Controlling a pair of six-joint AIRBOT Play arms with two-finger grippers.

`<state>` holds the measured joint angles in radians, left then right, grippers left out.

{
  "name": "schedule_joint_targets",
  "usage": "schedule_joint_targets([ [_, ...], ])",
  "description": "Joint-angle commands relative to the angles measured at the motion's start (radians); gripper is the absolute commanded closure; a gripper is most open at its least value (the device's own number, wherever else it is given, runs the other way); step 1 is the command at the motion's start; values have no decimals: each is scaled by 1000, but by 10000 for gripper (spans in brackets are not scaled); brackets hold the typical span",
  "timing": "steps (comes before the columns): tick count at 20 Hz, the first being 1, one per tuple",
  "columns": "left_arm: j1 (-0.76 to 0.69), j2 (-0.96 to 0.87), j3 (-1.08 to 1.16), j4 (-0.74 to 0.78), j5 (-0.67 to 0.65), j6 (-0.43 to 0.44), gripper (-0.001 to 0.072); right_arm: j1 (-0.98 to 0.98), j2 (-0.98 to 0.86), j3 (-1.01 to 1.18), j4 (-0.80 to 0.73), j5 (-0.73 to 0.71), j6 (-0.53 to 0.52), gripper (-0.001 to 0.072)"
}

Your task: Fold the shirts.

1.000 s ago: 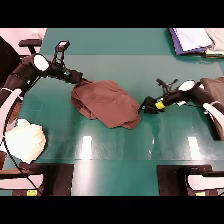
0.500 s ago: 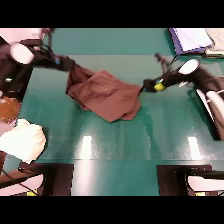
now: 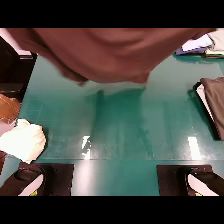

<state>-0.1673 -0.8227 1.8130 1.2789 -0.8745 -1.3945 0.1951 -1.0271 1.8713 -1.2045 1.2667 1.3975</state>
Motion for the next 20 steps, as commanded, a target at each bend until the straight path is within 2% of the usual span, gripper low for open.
schedule_joint_targets([
  [1, 1, 60, 109, 1, 5, 0, 689, -48, 94, 109, -55, 30, 25, 694],
  [4, 1, 55, 122, 16, 3, -1, 688, -115, 82, 188, -53, 59, 25, 694],
  [8, 1, -54, 112, 78, -126, -19, 688, -146, -36, 214, -51, 111, 27, 694],
  [13, 1, -420, 112, 165, -349, -47, 686, -106, -270, 11, -48, 140, 36, 694],
  [18, 1, -849, 112, 165, -382, -47, 683, -31, -541, -122, -47, 57, 35, 693],
  [19, 1, -912, 112, 166, -382, -47, 481, -26, -589, -107, -44, 60, 35, 693],
  [20, 1, -956, 112, 166, -381, -48, 152, -25, -635, -80, -43, 62, 35, 693],
])
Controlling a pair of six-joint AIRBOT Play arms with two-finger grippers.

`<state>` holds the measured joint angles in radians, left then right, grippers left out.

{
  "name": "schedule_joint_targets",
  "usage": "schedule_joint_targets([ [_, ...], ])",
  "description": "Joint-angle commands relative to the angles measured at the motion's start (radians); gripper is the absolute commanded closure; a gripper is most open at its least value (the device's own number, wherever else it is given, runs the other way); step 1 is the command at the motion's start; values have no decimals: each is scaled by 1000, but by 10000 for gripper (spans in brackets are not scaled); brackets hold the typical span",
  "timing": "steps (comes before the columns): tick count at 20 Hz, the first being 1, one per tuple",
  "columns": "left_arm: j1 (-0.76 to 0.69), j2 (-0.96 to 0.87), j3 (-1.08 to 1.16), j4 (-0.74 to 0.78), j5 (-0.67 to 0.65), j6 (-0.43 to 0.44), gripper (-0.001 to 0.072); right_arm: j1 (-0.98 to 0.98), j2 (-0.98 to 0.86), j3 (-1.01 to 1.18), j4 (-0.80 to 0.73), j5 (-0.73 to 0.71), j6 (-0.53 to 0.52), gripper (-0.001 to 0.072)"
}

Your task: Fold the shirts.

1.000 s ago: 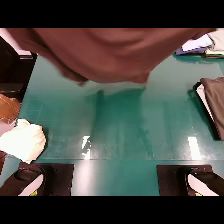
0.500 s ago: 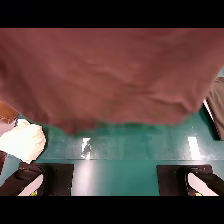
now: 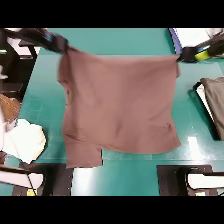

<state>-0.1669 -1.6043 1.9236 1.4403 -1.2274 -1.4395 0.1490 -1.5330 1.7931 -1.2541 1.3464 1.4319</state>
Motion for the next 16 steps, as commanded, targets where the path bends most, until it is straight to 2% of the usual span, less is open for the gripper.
schedule_joint_targets([
  [1, 1, -200, 1, 4, -26, -13, 107, 21, -164, 30, 6, -18, 1, 689],
  [2, 5, -209, 1, 3, -19, -28, 107, 20, -189, 66, 6, -8, 1, 625],
  [3, 14, -206, 3, -2, -14, -29, 107, 14, -208, 108, 7, 11, 1, 395],
  [4, 31, -194, 5, -15, -23, -34, 107, 3, -217, 145, 24, 49, 1, 280],
  [5, 57, -169, 5, -28, -51, -68, 107, -9, -215, 171, 66, 100, -7, 280],
  [7, 126, -117, 3, -58, -146, -83, 108, -47, -178, 152, 147, 180, -53, 281],
  [10, 217, -19, -53, -137, -239, -82, 107, -114, -51, -44, 282, 204, -72, 282],
  [13, 234, 155, -307, -135, -223, -70, 106, -153, 108, -303, 358, 180, -98, 282],
  [16, 234, 351, -678, -135, -150, -68, 106, -159, 256, -526, 371, 113, -114, 282],
])
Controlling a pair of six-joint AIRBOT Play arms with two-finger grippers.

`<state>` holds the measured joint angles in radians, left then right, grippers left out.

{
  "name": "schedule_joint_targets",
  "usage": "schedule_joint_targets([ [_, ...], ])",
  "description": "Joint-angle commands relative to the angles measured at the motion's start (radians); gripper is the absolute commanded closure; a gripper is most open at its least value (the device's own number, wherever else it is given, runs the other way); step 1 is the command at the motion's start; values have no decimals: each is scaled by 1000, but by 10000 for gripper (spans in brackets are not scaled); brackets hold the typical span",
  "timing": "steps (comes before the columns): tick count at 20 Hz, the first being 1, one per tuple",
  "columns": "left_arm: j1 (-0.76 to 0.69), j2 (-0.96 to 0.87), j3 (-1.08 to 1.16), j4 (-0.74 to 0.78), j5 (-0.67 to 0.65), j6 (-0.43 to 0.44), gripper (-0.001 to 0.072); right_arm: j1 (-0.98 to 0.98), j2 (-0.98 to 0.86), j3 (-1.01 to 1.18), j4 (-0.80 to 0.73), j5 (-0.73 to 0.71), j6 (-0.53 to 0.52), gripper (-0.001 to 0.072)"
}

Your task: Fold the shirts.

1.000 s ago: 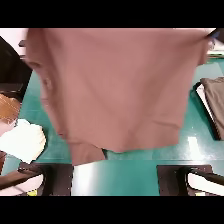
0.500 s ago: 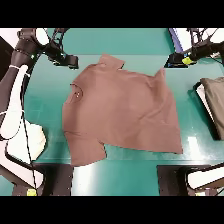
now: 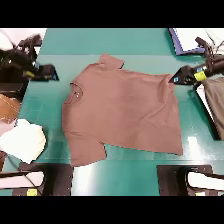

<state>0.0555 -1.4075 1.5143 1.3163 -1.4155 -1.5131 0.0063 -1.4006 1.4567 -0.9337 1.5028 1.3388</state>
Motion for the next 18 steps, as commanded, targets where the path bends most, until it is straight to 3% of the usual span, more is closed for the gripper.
schedule_joint_targets([
  [1, 12, 209, -385, -11, 55, 3, 106, -16, 164, -244, 50, -63, -21, 281],
  [7, 12, 396, -873, -66, 173, -6, 106, -16, 329, -405, 50, -132, -21, 282],
  [12, 3, 390, -967, -267, 317, 42, 107, -16, 379, -405, 50, -141, -21, 282],
  [18, -101, 390, -969, -276, 351, 43, 109, -18, 391, -405, 32, -127, -21, 281],
])
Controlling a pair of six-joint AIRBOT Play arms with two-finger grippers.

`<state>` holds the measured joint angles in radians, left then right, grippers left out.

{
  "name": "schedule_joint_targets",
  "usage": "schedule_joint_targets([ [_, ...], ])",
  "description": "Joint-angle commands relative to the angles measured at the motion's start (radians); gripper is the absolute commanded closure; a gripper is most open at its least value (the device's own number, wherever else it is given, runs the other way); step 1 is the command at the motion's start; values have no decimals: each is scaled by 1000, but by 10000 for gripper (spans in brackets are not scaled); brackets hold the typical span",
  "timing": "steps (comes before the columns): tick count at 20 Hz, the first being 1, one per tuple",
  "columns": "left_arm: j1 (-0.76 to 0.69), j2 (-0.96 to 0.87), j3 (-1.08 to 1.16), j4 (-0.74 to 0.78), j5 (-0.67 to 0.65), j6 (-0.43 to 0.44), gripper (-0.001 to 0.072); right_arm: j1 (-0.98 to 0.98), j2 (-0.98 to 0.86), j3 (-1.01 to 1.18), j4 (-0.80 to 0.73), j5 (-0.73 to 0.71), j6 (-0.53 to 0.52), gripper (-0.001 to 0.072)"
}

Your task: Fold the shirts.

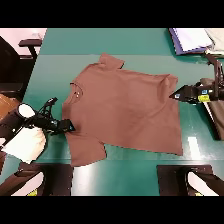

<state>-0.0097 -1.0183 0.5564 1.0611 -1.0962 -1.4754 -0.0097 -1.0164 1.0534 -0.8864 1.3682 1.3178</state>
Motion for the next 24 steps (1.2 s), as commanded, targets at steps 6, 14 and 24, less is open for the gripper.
schedule_joint_targets([
  [6, -33, 21, -6, -18, 23, -10, 688, -129, 7, -10, -271, 134, 2, 281],
  [14, -33, 103, 58, -8, 26, -9, 687, -502, 6, -451, -296, 111, -42, 183],
  [24, -33, 103, 58, -8, 38, 6, 687, -325, 6, -608, -412, 46, 34, 318],
])
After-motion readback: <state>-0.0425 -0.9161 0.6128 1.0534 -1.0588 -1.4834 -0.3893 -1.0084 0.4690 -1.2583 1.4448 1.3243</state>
